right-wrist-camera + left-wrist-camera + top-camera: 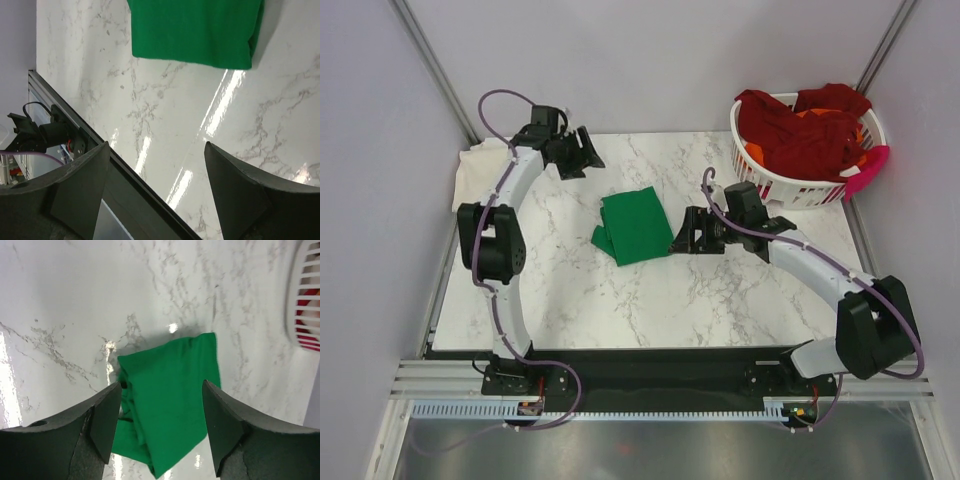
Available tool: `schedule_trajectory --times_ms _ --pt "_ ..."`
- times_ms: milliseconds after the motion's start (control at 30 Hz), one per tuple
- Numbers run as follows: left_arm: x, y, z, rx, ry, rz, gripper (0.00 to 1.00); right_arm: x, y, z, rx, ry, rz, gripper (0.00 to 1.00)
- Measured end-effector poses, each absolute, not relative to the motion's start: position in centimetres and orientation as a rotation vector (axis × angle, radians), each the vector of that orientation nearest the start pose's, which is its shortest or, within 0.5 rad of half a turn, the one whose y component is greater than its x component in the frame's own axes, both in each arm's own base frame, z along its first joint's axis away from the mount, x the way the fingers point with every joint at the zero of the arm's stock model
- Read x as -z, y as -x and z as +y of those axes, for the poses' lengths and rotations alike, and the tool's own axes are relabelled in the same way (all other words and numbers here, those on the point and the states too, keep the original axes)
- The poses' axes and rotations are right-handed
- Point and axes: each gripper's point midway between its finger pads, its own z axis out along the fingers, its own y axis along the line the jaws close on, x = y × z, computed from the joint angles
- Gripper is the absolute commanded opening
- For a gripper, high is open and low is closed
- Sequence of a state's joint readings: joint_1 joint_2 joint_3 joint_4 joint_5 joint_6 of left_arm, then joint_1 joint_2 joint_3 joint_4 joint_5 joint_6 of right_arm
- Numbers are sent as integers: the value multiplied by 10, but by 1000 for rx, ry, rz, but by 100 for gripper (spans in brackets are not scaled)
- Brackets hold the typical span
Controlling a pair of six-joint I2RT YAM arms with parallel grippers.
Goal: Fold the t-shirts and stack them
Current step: Fold the tshirt, then neatly place the folded tshirt to the corner
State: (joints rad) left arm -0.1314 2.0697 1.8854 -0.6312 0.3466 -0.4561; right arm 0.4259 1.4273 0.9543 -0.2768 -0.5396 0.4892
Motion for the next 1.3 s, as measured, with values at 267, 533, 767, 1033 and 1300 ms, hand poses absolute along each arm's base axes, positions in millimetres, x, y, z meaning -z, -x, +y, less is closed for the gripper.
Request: schedule_trajectory --times_ms 267,533,767,1033,1300 --pt "-45 -464 -164 754 187 2703 80 -124 -251 226 -1010 184 2512 86" --pt "-39 -454 -168 794 153 2656 80 -107 -239 217 -969 189 2568 86" --pt "-36 -459 -171 823 139 2596 70 -105 -238 216 -959 211 2567 86" --pt "-36 -463 -175 864 143 2566 2 -98 -234 213 -945 237 2577 87" --pt "-39 -467 -180 902 133 2561 2 -93 -231 210 -933 253 2588 87"
